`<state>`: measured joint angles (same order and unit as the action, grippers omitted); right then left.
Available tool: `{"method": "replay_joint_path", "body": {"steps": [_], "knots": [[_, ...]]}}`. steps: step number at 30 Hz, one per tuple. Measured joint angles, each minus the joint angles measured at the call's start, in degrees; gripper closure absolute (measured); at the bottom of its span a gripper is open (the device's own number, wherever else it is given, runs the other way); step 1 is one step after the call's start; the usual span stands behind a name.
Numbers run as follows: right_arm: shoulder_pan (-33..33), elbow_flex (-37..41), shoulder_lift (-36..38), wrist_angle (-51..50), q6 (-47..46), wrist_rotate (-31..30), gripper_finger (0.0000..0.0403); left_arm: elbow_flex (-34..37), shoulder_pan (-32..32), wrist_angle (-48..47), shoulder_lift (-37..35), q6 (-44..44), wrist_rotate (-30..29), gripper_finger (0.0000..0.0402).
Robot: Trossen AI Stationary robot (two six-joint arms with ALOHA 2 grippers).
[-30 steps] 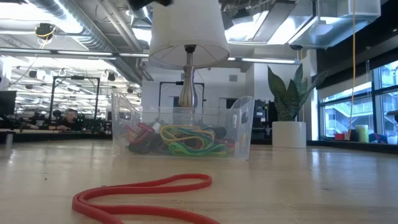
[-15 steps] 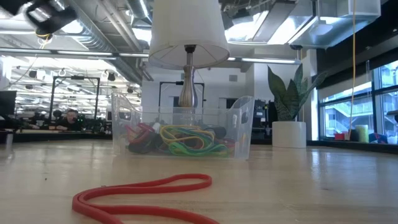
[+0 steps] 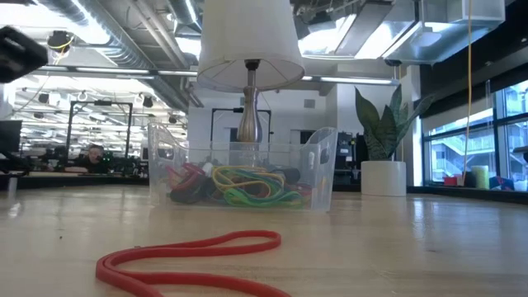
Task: Pick and place rubber bands into bin
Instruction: Put the blue rubber band into the transparent bin
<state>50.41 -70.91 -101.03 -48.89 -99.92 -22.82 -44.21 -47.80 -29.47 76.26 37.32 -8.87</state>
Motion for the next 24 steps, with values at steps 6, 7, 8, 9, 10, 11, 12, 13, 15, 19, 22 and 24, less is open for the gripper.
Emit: {"method": "replay_joint_path", "body": {"steps": [6,7,8,9,10,11,12,13,15,19,22,24], "knots": [[0.11,0.12,0.00,0.58,5.56,0.01,0.0402,0.00,-0.30,3.85,6.56,0.67,1.68,0.0256],[0.11,0.61,0.11,1.46,6.14,0.01,0.0402,0.00,-0.28,4.61,7.84,0.95,2.32,0.0256],[0.11,1.51,0.43,2.79,7.09,0.03,0.0402,0.00,-0.28,5.21,9.02,1.31,3.00,0.0257],[0.11,2.72,0.78,4.67,8.19,0.04,0.0402,0.00,-0.28,5.64,10.06,1.72,3.46,0.0257],[0.11,4.06,1.21,7.25,9.42,0.17,0.0402,-0.02,-0.28,6.26,11.10,2.43,4.23,0.0258],[0.11,5.82,1.78,10.65,10.66,0.30,0.0402,-0.04,-0.28,6.84,12.13,3.08,4.86,0.0258],[0.11,7.61,2.42,13.63,12.01,0.36,0.0402,-0.04,-0.28,6.90,12.92,3.78,5.21,0.0258],[0.11,9.55,3.09,16.72,13.02,0.41,0.0402,-0.04,-0.23,6.94,13.56,4.31,5.49,0.0258],[0.11,13.18,4.61,22.32,14.51,0.46,0.0402,-0.05,-0.21,7.08,14.78,6.00,5.49,0.0258],[0.11,18.85,8.33,27.40,16.29,0.43,0.0402,-0.31,-0.21,7.09,16.77,10.02,5.22,0.0262],[0.11,22.03,11.42,27.29,16.42,0.42,0.0402,-0.33,-0.15,7.53,17.75,12.24,5.49,0.0290],[0.11,24.26,13.94,27.22,16.46,0.42,0.0402,-0.61,-0.15,7.54,18.13,14.55,5.18,0.0329]]}}
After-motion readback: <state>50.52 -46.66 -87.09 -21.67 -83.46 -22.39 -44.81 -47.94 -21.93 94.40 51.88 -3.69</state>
